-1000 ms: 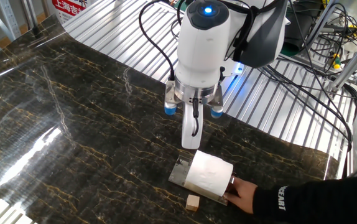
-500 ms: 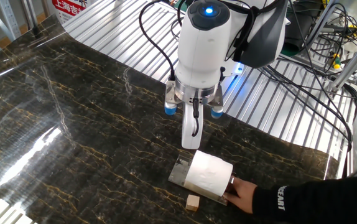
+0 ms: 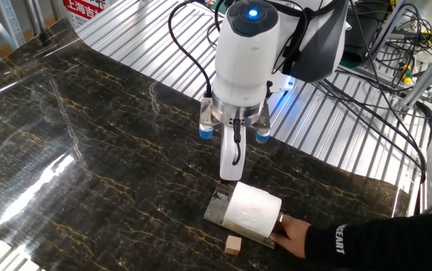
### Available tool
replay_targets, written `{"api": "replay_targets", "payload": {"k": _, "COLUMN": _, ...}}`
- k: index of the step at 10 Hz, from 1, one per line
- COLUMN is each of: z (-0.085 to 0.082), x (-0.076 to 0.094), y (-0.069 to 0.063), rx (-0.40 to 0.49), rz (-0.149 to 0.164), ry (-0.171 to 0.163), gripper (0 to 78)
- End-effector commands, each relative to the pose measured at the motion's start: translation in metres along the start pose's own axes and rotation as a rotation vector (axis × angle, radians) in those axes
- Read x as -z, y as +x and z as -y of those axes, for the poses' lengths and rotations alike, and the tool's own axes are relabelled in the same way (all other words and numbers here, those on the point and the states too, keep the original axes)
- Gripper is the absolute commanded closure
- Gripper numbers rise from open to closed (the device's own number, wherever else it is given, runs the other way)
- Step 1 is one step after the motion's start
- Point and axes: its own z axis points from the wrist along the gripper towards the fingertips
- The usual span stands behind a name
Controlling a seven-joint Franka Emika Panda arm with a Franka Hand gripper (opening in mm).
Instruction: Take the roll of paper down from the shelf
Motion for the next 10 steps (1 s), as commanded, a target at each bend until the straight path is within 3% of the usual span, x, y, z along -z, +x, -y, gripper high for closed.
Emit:
{"api": "replay_targets", "payload": {"k": 1, "z": -0.001, "x": 0.001, "y": 0.0, "rx": -0.001, "rz": 0.004, "ry": 0.0, "gripper": 0.1}}
{"api": "replay_targets", "payload": {"k": 4, "z": -0.001, "x": 0.001, "y": 0.0, "rx": -0.001, "rz": 0.004, "ry": 0.0, "gripper": 0.1}}
{"api": "replay_targets", "payload": {"k": 5, "z": -0.005, "x": -0.001, "y": 0.005, "rx": -0.119, "rz": -0.044, "ry": -0.008, "gripper": 0.1}}
{"api": "replay_targets", "payload": {"k": 10, "z": -0.014, "x": -0.009, "y": 0.014, "rx": -0.145, "rz": -0.036, "ry": -0.011, "gripper": 0.1}}
